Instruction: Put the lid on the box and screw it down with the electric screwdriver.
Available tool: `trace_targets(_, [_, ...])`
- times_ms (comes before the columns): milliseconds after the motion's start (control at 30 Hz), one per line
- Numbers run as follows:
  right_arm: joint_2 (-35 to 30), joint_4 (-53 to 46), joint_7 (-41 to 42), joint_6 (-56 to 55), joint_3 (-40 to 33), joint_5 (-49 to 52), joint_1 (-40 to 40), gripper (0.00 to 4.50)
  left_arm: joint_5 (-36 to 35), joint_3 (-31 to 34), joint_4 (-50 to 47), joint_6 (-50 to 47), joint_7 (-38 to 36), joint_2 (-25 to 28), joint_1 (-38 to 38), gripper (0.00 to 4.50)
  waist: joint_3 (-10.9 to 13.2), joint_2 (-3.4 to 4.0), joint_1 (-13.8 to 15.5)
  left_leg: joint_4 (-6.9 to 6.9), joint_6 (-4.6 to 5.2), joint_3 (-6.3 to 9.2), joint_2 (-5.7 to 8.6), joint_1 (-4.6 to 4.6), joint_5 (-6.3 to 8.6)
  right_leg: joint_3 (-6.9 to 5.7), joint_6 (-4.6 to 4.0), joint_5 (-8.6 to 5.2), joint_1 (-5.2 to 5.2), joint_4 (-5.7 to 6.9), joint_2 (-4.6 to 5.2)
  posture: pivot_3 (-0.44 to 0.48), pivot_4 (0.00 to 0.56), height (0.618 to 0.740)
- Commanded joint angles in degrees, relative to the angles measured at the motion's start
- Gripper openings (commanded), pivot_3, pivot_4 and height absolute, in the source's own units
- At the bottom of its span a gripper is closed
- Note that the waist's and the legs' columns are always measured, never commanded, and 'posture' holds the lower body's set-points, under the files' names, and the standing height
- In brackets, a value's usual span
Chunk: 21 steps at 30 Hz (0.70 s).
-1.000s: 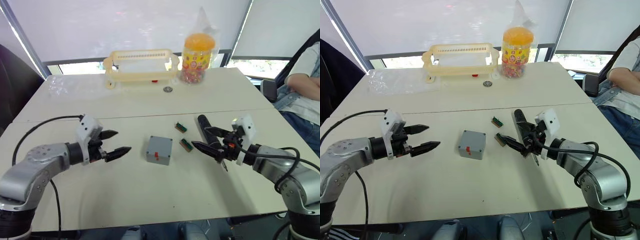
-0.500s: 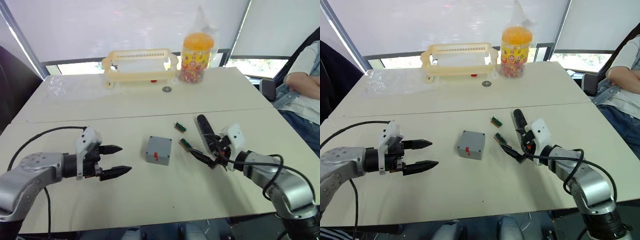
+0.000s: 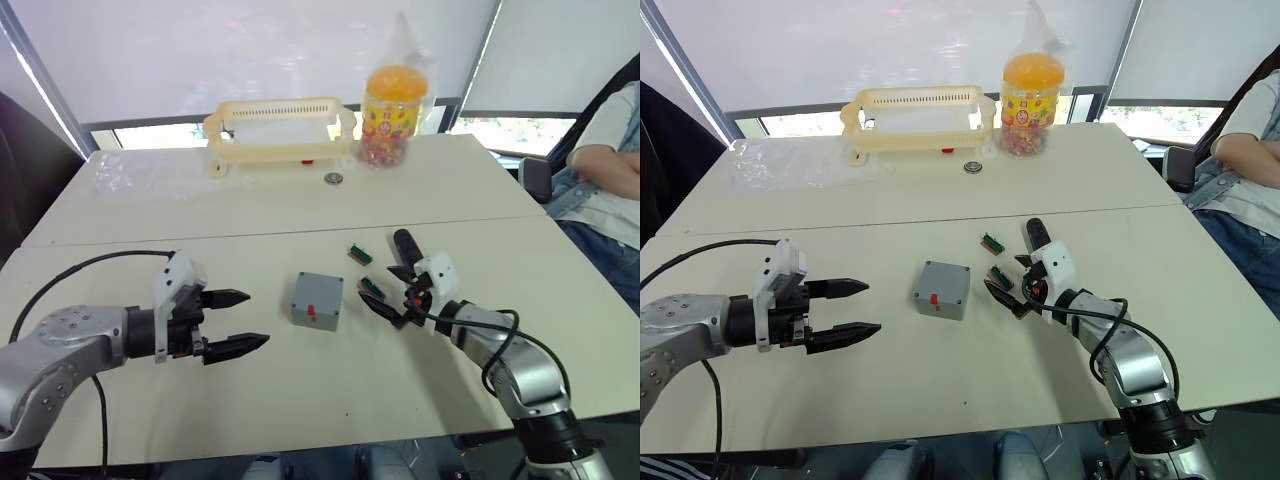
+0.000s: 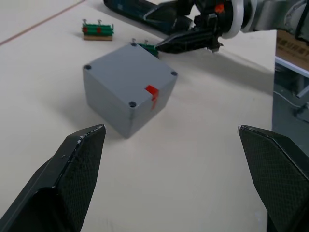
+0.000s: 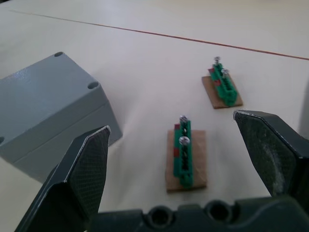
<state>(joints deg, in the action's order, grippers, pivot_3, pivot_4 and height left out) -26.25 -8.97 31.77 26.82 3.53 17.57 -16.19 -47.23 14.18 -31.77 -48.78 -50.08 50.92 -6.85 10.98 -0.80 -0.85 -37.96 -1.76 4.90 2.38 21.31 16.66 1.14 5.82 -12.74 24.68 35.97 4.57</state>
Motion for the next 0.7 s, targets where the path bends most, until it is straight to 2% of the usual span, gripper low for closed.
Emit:
trace_targets(33, [1.1,2.0,0.0,-2.8,-0.5,-1.1,-1.8,4.47,1.1,-0.4,0.6,1.9,0.8,-0.8,-0.7,4.5,0.0,0.0,0.0,0.0,0.0,0.0,0.0,0.01,0.0,0.0,0.0,0.0,0.0,-0.01,0.0,0.0,0.15,0.74])
trace_targets(433, [3.4,3.4,0.1,-5.2,-1.2,-1.6,-1.0,4.47,3.5,-1.9,0.5,3.9,0.7,-1.5,0.9,4.5,0.0,0.0,0.0,0.0,0.0,0.01,0.0,0.0,0.0,0.01,0.0,0.0,0.0,0.0,0.0,0.0,0.15,0.74])
trace_targets(533, [3.4,3.8,0.0,-5.5,-0.9,-2.1,-0.6,3.6,3.8,-2.4,0.6,4.2,0.6,-1.5,0.8,4.5,0.0,0.0,0.0,0.0,0.0,0.0,0.0,0.0,0.0,0.02,0.0,0.01,0.0,0.0,0.0,0.0,0.15,0.74])
trace_targets(600, [3.3,4.1,-0.1,-5.5,-0.7,-2.4,-0.6,2.66,3.9,-2.6,0.7,4.3,0.6,-1.5,0.6,4.5,0.0,0.0,0.0,0.0,0.0,0.0,0.0,0.0,0.0,0.02,0.0,0.01,0.0,0.0,0.0,0.0,0.15,0.74])
trace_targets(667, [3.4,4.4,-0.2,-5.6,-0.7,-2.6,-0.6,1.52,4.1,-2.7,0.9,4.4,0.5,-1.5,0.4,4.5,0.0,0.0,0.0,0.0,0.0,0.0,0.0,0.0,0.0,0.02,0.0,0.01,0.0,0.01,0.0,0.0,0.15,0.74])
trace_targets(700, [3.5,4.5,-0.3,-5.7,-0.8,-2.7,-0.7,1.52,4.2,-2.7,1.0,4.5,0.5,-1.5,0.3,4.5,0.0,0.0,0.0,0.0,0.0,0.0,0.0,0.0,0.0,0.02,0.0,0.01,0.0,0.01,0.0,0.0,0.15,0.74])
